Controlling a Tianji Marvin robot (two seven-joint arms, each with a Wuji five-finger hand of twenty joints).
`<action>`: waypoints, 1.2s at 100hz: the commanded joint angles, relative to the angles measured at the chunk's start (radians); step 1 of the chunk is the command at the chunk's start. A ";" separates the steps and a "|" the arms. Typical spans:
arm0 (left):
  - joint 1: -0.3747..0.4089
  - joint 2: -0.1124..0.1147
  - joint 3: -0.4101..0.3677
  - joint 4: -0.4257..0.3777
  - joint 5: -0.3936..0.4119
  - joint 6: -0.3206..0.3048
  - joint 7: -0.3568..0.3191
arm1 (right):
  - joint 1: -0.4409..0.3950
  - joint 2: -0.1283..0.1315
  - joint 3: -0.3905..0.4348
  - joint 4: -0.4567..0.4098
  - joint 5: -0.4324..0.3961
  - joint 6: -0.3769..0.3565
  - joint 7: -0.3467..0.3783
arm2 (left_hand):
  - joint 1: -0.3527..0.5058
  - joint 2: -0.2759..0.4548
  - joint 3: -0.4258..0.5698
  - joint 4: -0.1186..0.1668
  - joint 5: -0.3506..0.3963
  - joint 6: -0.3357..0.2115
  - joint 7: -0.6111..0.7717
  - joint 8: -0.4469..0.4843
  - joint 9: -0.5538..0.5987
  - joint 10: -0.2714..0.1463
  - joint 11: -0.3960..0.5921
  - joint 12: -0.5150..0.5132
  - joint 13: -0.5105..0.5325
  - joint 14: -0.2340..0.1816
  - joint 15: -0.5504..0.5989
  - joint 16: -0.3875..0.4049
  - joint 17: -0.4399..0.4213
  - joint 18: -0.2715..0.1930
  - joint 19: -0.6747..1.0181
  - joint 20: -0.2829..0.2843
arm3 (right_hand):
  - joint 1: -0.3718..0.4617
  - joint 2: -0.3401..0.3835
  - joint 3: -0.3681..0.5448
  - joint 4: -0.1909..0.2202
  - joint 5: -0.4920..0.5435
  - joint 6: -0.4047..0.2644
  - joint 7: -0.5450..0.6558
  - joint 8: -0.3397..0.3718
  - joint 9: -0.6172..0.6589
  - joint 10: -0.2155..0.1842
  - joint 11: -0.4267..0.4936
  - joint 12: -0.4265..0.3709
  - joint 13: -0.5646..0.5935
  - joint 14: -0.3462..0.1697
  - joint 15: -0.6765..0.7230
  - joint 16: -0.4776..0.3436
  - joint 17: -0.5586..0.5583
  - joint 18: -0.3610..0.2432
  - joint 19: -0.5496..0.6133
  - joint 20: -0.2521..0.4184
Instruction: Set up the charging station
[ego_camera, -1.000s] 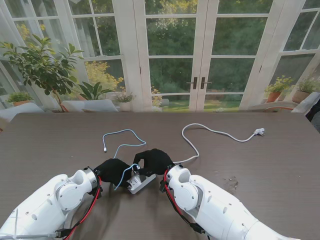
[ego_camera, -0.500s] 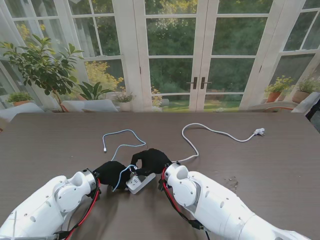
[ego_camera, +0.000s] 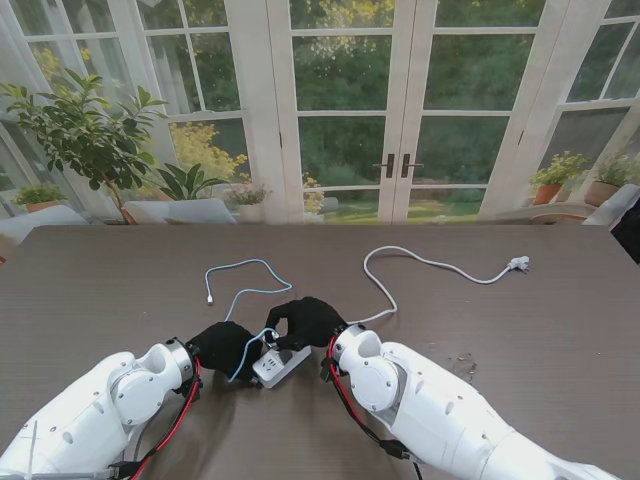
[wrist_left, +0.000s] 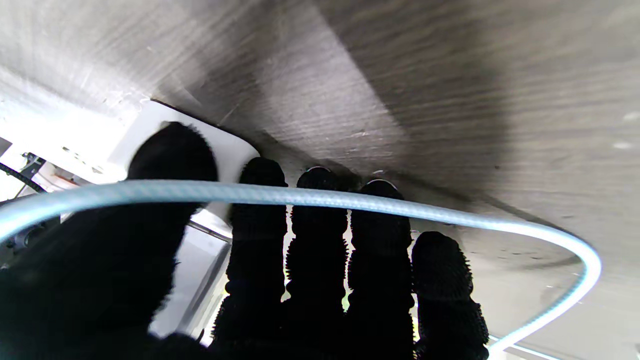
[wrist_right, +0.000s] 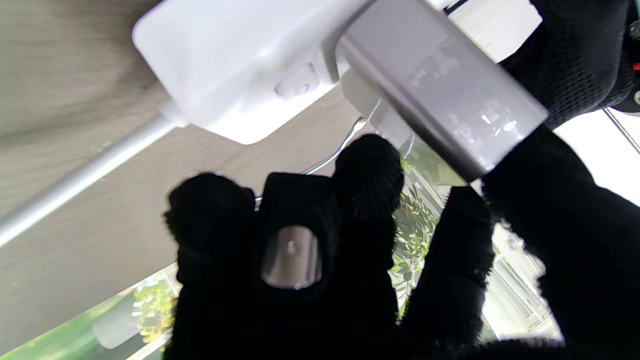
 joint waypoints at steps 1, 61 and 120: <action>0.021 -0.008 0.000 -0.002 -0.007 0.022 -0.029 | -0.048 0.030 -0.017 0.064 -0.017 0.026 0.032 | -0.099 0.042 0.017 0.061 -0.039 0.016 -0.130 0.051 -0.051 0.020 0.001 -0.035 -0.055 0.067 -0.138 -0.024 -0.042 0.029 -0.021 0.030 | 0.181 0.016 0.087 0.058 0.117 0.456 0.168 0.057 0.023 0.051 0.008 0.006 0.019 -0.030 0.030 -0.757 0.026 -0.006 0.060 0.016; -0.029 -0.019 0.057 0.001 0.002 0.074 -0.001 | -0.067 0.029 -0.006 0.046 -0.012 0.028 0.020 | -0.192 0.166 -0.049 0.156 -0.116 0.133 -0.352 0.112 -0.167 0.061 0.024 -0.045 -0.110 0.076 -0.149 -0.013 -0.071 0.040 -0.035 0.062 | 0.140 0.046 0.070 0.053 0.000 0.482 0.189 0.007 -0.100 0.055 0.013 -0.043 0.014 0.036 -0.097 -0.814 -0.075 0.060 0.017 0.022; -0.056 -0.008 0.117 0.035 0.041 0.071 -0.004 | -0.094 0.061 0.034 -0.045 -0.045 0.050 0.036 | 0.112 0.063 0.017 0.045 -0.033 -0.063 0.104 0.020 -0.025 -0.017 0.056 0.161 0.010 0.041 -0.072 -0.013 0.035 0.054 0.025 0.047 | 0.055 0.059 -0.004 0.059 -0.076 0.482 0.066 0.013 -0.235 0.065 0.031 -0.125 0.008 0.082 -0.273 -0.857 -0.183 0.081 -0.001 0.016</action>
